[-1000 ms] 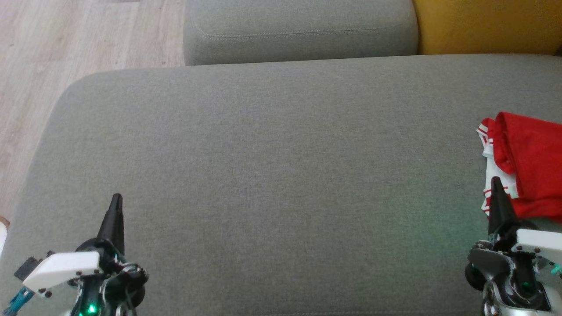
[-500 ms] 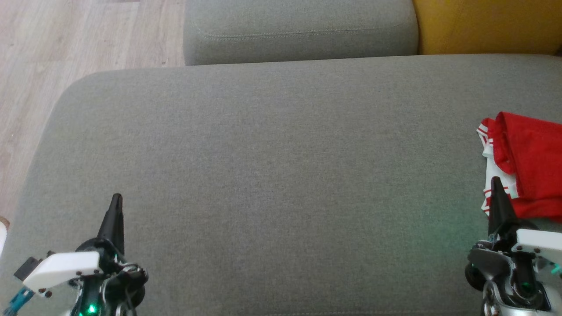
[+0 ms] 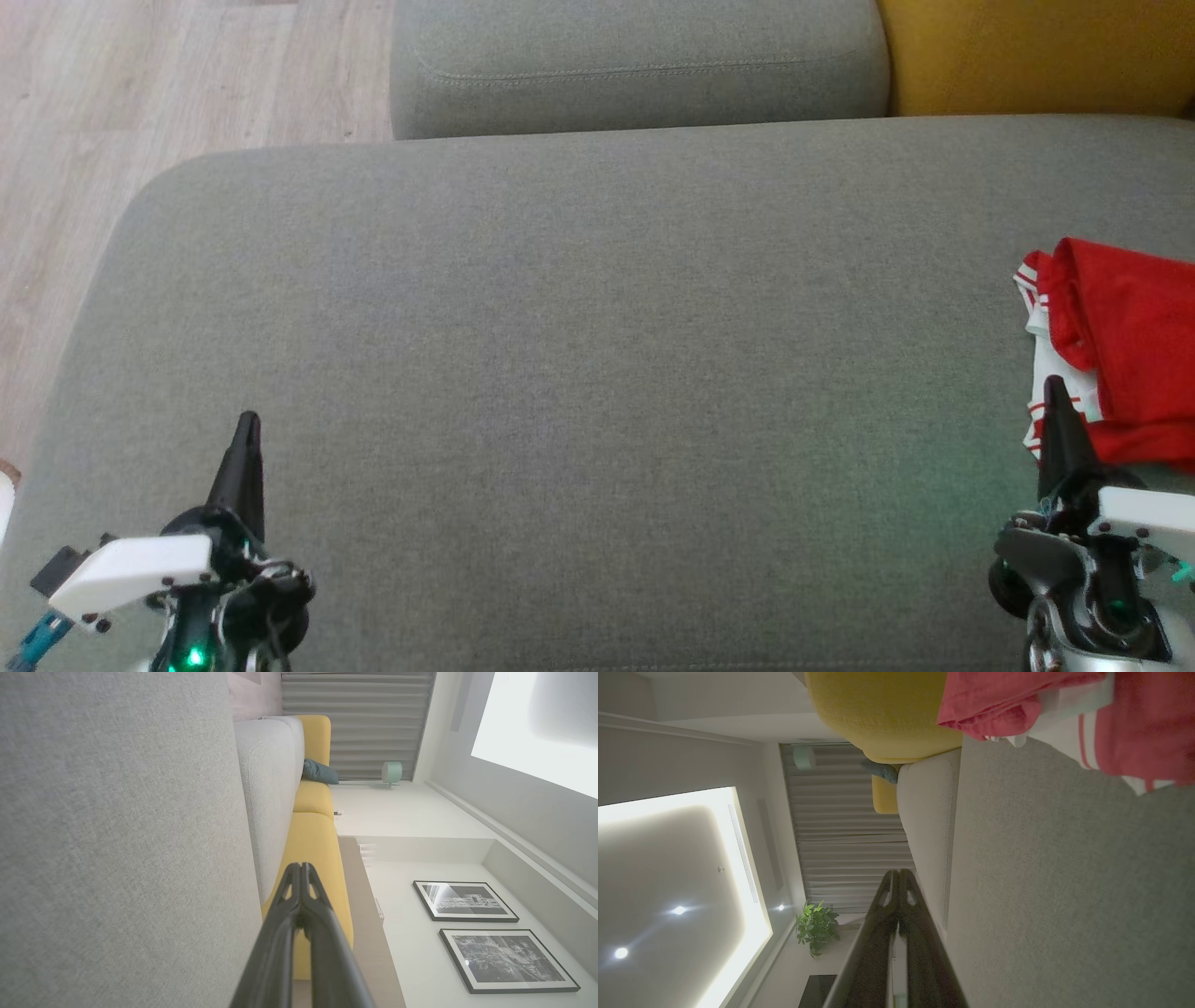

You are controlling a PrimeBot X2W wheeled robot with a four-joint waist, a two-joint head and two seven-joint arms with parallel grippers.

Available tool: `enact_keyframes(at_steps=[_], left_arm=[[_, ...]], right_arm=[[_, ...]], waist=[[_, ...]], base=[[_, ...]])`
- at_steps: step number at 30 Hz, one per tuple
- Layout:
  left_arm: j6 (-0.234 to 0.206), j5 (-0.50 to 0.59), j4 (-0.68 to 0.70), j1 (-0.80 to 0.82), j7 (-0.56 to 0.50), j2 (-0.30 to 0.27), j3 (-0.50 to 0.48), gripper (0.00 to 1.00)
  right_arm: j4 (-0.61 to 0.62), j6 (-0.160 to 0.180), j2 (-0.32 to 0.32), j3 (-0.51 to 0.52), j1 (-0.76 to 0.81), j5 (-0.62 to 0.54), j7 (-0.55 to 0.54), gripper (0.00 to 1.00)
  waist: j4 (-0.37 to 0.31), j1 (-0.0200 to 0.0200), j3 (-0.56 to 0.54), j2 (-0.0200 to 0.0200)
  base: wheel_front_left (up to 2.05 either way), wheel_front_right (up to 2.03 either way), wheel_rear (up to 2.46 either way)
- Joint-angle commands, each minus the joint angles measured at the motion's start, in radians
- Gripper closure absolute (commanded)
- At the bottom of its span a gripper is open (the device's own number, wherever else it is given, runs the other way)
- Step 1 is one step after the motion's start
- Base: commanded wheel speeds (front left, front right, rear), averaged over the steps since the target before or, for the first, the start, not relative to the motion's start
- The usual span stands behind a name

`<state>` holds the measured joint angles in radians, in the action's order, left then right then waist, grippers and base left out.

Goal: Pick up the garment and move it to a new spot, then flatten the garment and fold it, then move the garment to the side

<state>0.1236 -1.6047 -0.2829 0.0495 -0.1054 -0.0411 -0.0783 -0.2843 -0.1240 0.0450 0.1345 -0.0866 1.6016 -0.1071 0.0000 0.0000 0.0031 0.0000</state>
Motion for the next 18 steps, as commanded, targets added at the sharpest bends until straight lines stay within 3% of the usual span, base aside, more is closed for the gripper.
enact_keyframes(at_steps=[1,18], left_arm=[[0.007,-0.004,0.038,0.058,-0.008,-0.009,-0.035,1.00],[0.007,-0.004,0.038,0.058,-0.008,-0.009,-0.035,1.00]], right_arm=[[0.040,-0.007,0.005,-0.021,-0.021,0.007,-0.006,1.00],[0.040,-0.007,0.005,-0.021,-0.021,0.007,-0.006,1.00]], waist=[[0.000,0.0000,0.000,0.0000],[0.000,0.0000,0.000,0.0000]], base=[[0.00,0.00,0.00],[0.00,0.00,0.00]])
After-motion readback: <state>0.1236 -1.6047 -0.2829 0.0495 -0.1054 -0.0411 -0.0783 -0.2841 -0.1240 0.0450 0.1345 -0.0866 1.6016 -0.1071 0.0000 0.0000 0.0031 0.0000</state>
